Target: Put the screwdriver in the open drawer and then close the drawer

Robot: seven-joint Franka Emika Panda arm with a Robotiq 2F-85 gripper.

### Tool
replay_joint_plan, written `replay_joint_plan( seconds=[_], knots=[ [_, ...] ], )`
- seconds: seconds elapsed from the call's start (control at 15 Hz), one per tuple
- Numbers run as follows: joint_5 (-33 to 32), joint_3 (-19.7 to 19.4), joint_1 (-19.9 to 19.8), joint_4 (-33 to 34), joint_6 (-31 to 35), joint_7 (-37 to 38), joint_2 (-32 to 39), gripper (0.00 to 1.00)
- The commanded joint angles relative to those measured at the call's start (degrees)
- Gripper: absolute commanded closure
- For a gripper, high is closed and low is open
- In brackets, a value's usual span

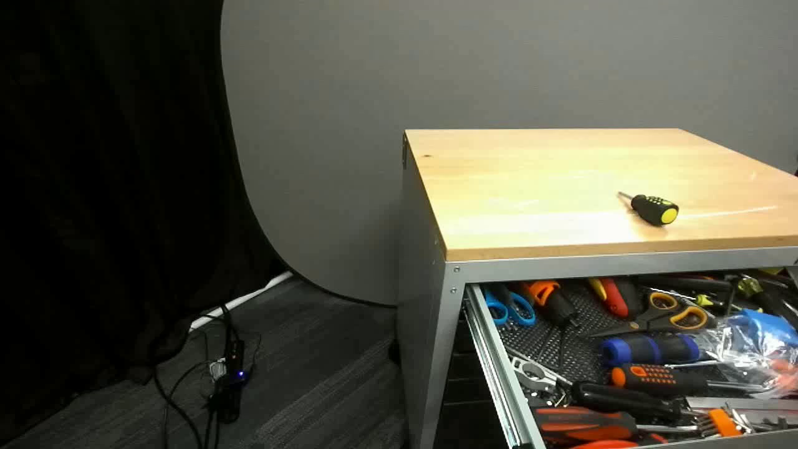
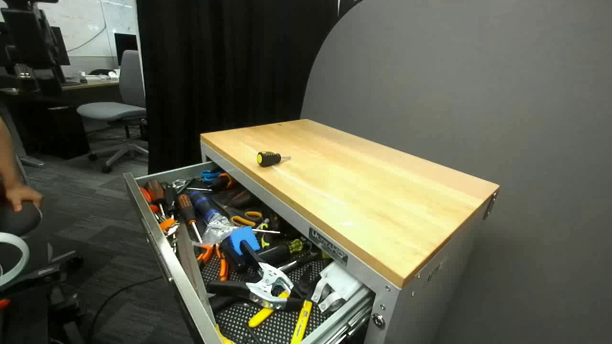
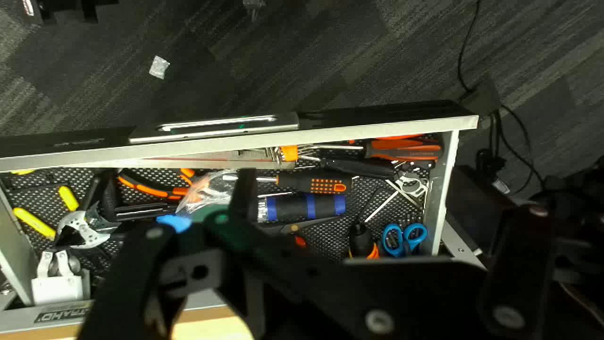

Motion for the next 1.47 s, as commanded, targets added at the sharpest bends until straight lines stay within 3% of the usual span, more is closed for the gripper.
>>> replay_joint_plan(
  seconds=[0.0, 0.93, 1.13, 1.4],
  knots=[
    [-0.1, -0.1, 0.0, 0.2, -0.1, 0.0, 0.0, 0.0],
    [0.0, 0.0, 0.0, 0.4, -0.1, 0.0, -0.1, 0.0],
    [0.6, 0.1, -1.7, 2.5, 5.4, 1.1, 5.1, 0.0],
    [-3.7, 2.8, -3.9, 10.0, 14.6, 1.5, 18.5, 0.0]
  ],
)
